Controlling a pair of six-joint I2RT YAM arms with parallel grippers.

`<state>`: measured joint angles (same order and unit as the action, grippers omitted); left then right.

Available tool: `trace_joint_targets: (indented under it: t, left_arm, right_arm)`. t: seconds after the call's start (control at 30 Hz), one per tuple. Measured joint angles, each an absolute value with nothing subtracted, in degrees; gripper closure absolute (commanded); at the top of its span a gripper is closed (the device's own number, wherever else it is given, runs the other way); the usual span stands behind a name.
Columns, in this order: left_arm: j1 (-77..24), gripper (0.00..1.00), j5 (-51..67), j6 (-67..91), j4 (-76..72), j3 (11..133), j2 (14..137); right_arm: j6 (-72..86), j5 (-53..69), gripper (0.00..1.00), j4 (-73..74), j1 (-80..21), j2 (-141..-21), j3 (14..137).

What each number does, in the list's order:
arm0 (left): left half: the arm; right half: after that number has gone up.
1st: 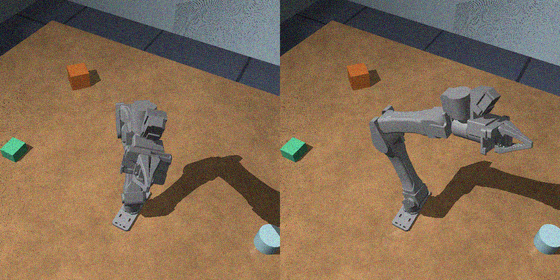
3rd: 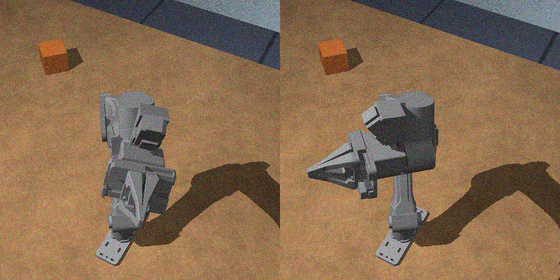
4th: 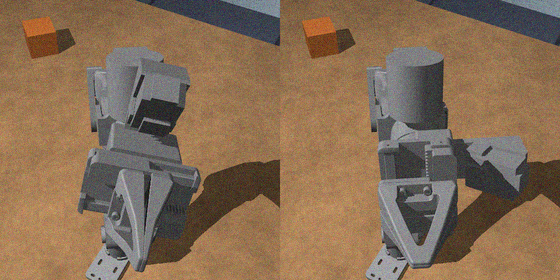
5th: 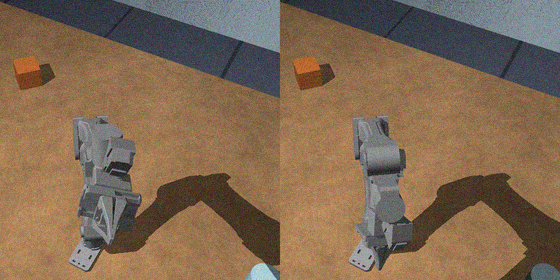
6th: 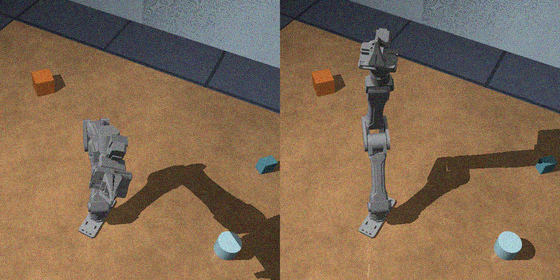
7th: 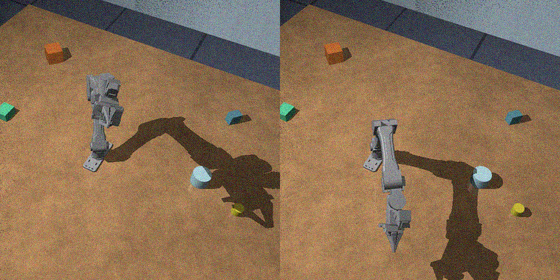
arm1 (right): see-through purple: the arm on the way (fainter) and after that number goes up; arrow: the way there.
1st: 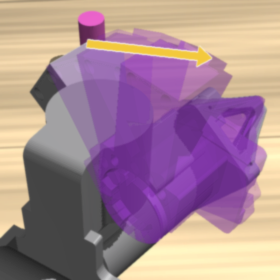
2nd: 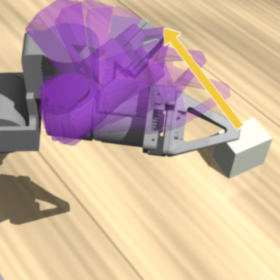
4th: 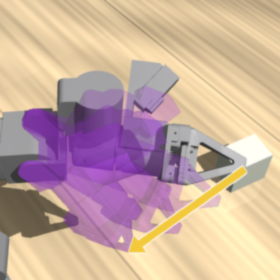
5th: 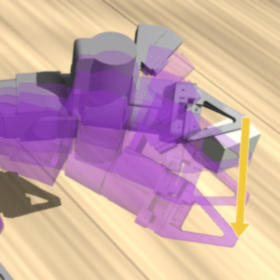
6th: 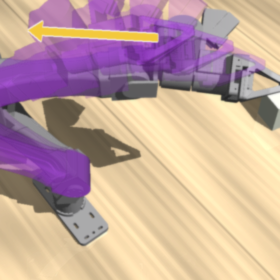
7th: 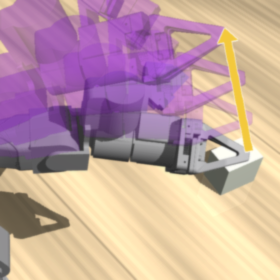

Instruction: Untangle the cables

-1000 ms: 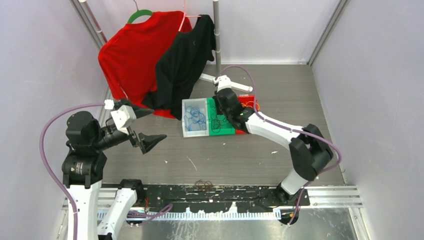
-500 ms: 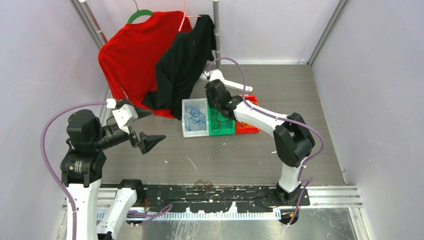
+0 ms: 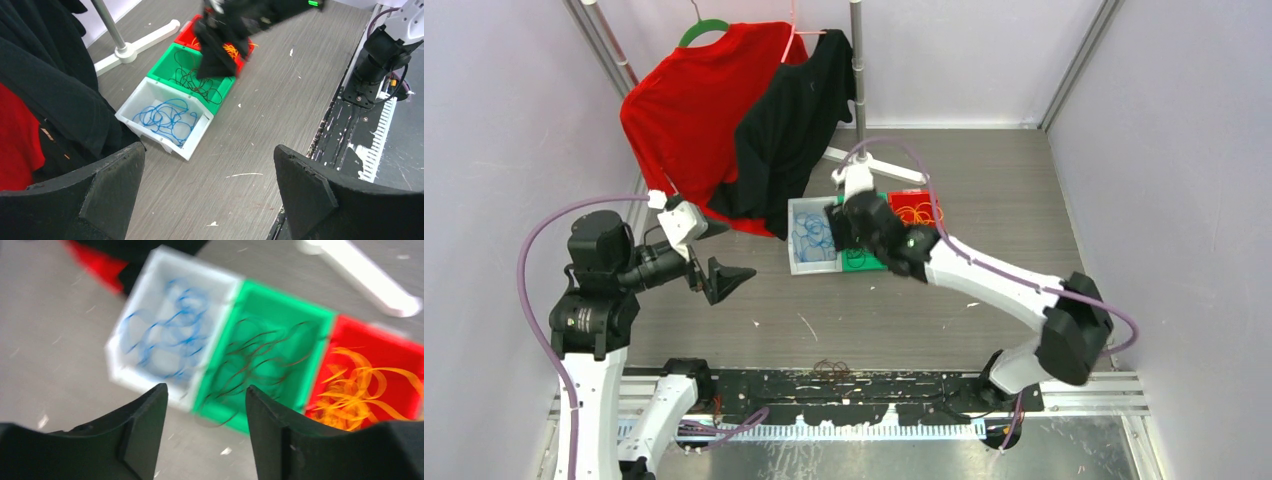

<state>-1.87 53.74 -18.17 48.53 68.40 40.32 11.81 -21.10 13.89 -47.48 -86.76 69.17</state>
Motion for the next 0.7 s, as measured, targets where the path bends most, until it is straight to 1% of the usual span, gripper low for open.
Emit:
trace_joint_targets:
  t: [0.1, 0.2, 0.33, 0.5, 0.7]
  left_arm:
    - [-1.8, 0.00, 53.5, -18.5, 49.0, 68.4, 41.5]
    - [-1.9, 0.00, 53.5, -18.9, 49.2, 68.4, 42.0]
    - [-1.9, 0.01, 53.5, -19.8, 49.2, 68.4, 41.7]
    - [-1.9, 0.00, 53.6, -20.5, 49.8, 68.4, 41.4]
    - [-1.9, 0.01, 53.6, -21.3, 50.2, 68.4, 41.4]
  right_arm:
    - [13.9, -18.5, 0.26, 15.0, -55.6, -80.3, 62.6]
    - [16.8, -16.9, 0.23, 15.4, -64.2, -79.0, 58.8]
    - [21.4, -13.7, 0.25, 17.5, -71.6, -79.1, 52.4]
    - [24.6, -7.7, 0.27, 18.1, -74.4, -79.1, 47.2]
    - [25.1, -2.8, 0.38, 17.4, -75.6, -82.1, 47.4]
